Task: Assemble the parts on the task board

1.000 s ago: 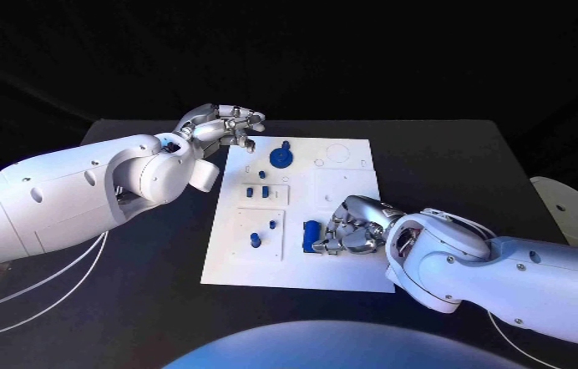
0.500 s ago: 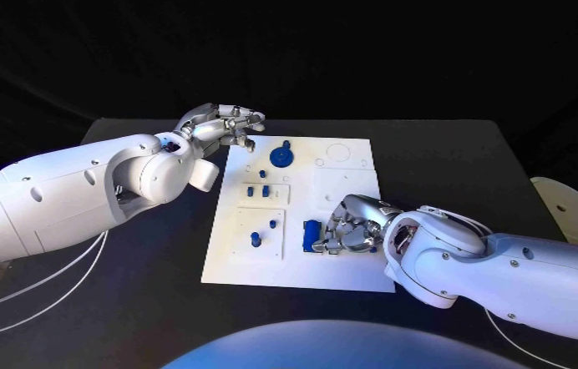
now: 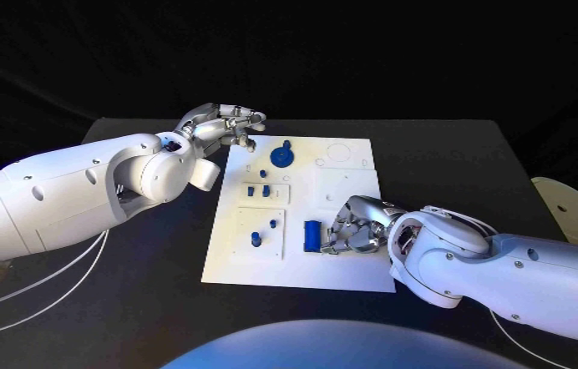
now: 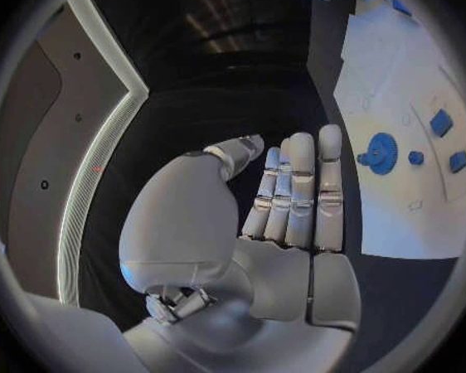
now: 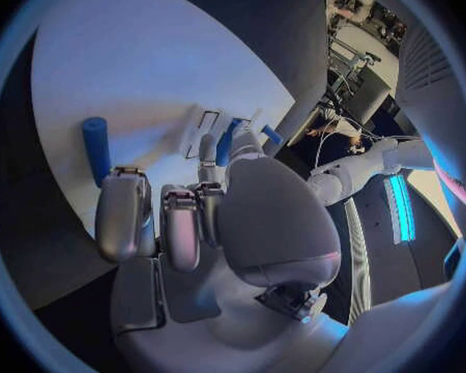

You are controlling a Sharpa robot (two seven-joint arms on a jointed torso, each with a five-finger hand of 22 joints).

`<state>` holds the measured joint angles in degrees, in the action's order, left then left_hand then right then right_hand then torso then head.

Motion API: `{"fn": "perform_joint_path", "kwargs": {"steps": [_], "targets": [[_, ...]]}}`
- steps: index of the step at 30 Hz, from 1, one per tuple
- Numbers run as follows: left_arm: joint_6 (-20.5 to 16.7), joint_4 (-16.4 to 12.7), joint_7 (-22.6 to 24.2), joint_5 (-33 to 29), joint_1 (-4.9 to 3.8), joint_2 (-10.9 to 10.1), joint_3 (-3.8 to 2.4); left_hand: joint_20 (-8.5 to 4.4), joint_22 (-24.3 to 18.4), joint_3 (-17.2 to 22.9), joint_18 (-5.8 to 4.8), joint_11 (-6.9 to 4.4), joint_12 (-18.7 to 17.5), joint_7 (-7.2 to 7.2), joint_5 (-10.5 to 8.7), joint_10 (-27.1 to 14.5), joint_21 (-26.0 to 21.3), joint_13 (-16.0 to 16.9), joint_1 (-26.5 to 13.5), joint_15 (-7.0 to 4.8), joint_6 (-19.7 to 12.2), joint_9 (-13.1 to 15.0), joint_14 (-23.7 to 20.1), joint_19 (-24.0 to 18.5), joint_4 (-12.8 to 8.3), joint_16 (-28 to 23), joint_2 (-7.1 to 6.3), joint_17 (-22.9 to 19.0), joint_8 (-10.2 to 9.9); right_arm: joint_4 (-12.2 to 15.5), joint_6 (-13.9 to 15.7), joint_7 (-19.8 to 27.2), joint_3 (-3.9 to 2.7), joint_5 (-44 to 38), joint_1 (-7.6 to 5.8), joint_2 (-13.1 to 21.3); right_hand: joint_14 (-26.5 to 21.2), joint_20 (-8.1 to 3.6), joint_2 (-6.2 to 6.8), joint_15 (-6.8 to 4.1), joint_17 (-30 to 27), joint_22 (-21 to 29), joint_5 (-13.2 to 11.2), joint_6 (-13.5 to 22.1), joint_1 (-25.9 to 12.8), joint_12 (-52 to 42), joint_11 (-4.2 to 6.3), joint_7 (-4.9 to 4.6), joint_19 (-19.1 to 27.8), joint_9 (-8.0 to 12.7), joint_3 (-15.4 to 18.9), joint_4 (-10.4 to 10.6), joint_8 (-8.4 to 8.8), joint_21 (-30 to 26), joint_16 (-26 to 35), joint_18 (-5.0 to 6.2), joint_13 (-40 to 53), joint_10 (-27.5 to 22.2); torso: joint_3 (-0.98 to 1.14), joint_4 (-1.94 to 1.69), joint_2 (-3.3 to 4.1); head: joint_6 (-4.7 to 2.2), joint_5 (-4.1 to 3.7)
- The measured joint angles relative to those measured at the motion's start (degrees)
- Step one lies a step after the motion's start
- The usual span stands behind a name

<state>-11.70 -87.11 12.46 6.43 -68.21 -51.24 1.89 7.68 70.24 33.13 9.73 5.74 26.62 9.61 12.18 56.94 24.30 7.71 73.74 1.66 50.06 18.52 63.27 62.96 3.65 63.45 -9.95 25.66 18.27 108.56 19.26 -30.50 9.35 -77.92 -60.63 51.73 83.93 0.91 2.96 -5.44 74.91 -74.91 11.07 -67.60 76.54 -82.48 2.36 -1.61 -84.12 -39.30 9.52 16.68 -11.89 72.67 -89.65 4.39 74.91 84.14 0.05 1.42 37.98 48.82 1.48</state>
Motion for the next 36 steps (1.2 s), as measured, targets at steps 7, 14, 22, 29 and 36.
{"fn": "perform_joint_path", "kwargs": {"steps": [7, 14, 22, 29, 36], "targets": [[0.01, 0.02, -0.09, 0.00, 0.00, -0.04, 0.01, 0.00, 0.00, 0.00, 0.00, 0.00, 0.00, 0.00, 0.00, 0.00, 0.00, 0.00, 0.00, 0.00, 0.00, 0.00, 0.00, 0.00, 0.00, 0.00, 0.00, 0.00, 0.00, 0.11, -0.43, -0.04, 0.00, 0.03, 0.00, -0.06, 0.00, 0.00, 0.58, 0.00, 0.00, 0.00, -2.76, -0.13, -1.09, 0.31, 0.00, -0.13, 0.00, -0.16, 2.23, 0.09, 0.00, 0.00, 0.00, 0.00, 0.05, 0.00, 0.01, -0.02, 0.01, -0.05, -0.08], [0.02, 0.04, -0.15, 0.00, 0.00, -0.05, 0.03, 0.00, 0.00, 0.00, 0.00, 0.00, 0.00, -0.21, 0.07, 0.00, -0.12, 0.01, 0.00, 0.00, -0.21, 0.00, 0.00, 0.00, 0.00, 0.00, 0.00, 0.00, 0.00, 0.89, -0.31, 0.08, 0.02, 0.04, -0.13, 1.27, 0.00, 0.00, 0.67, 0.00, 0.00, 0.01, -2.78, -0.20, -1.44, 0.81, 0.00, -0.20, 0.00, -0.19, 2.24, 0.09, 0.28, -0.24, 0.00, 0.00, 0.06, 0.00, 0.04, 0.00, 0.03, -0.01, -0.12], [0.04, 0.04, -0.19, 0.00, 0.01, -0.11, 0.09, 0.00, 0.00, 0.00, 0.00, 0.00, 0.00, -0.21, 0.27, 0.00, -0.21, 0.01, 0.00, 0.00, -0.20, 0.00, 0.00, 0.00, 0.00, 0.00, 0.00, 0.01, 0.00, 2.51, 1.51, 0.45, -0.01, -0.11, -1.44, 6.56, 0.00, 0.00, 0.41, 0.00, 0.00, 0.01, -0.43, 0.74, -0.88, 2.73, -0.01, -0.51, 0.00, -0.38, 2.90, -0.06, 0.98, -1.68, 0.00, 0.00, 0.27, -0.01, 0.02, 0.07, -0.02, -0.13, -0.74], [0.08, -0.17, -0.19, 0.00, 0.03, -0.26, 0.13, 0.00, 0.01, 0.00, 0.00, 0.00, 0.00, -0.21, 0.27, 0.00, -0.21, -0.05, 0.00, 0.00, -0.20, 0.00, 0.00, 0.00, 0.00, 0.00, 0.00, -0.05, 0.00, 3.03, 3.25, 0.44, 0.03, -1.58, -1.73, 11.68, 0.13, 0.00, 0.21, 0.14, 0.00, -0.01, 0.02, 2.28, -0.19, 4.36, -0.55, -1.18, 0.00, -0.30, 3.47, -0.04, 2.03, -2.59, 0.00, 0.00, 0.31, -0.14, -0.04, 0.15, -0.01, -0.40, -1.87], [0.13, -0.29, -0.19, 0.00, 0.03, -0.17, 0.16, 0.00, 0.01, -0.17, 0.00, 0.00, 0.00, -0.21, 0.27, 0.00, -0.21, -0.05, 0.00, 0.00, -0.20, 0.00, 0.00, 0.00, 0.16, 0.00, 0.00, -0.05, 0.00, 3.35, 4.28, 0.27, 0.09, -3.92, -0.70, 14.36, 0.10, 0.45, 0.53, 0.75, 0.00, -0.03, 0.24, 3.95, 0.44, 6.02, -1.13, -1.88, 0.01, 0.46, 4.06, 0.00, 3.27, -3.18, 0.00, 0.00, 0.33, -0.11, -0.03, 0.27, -0.01, -0.55, -2.43]]}}
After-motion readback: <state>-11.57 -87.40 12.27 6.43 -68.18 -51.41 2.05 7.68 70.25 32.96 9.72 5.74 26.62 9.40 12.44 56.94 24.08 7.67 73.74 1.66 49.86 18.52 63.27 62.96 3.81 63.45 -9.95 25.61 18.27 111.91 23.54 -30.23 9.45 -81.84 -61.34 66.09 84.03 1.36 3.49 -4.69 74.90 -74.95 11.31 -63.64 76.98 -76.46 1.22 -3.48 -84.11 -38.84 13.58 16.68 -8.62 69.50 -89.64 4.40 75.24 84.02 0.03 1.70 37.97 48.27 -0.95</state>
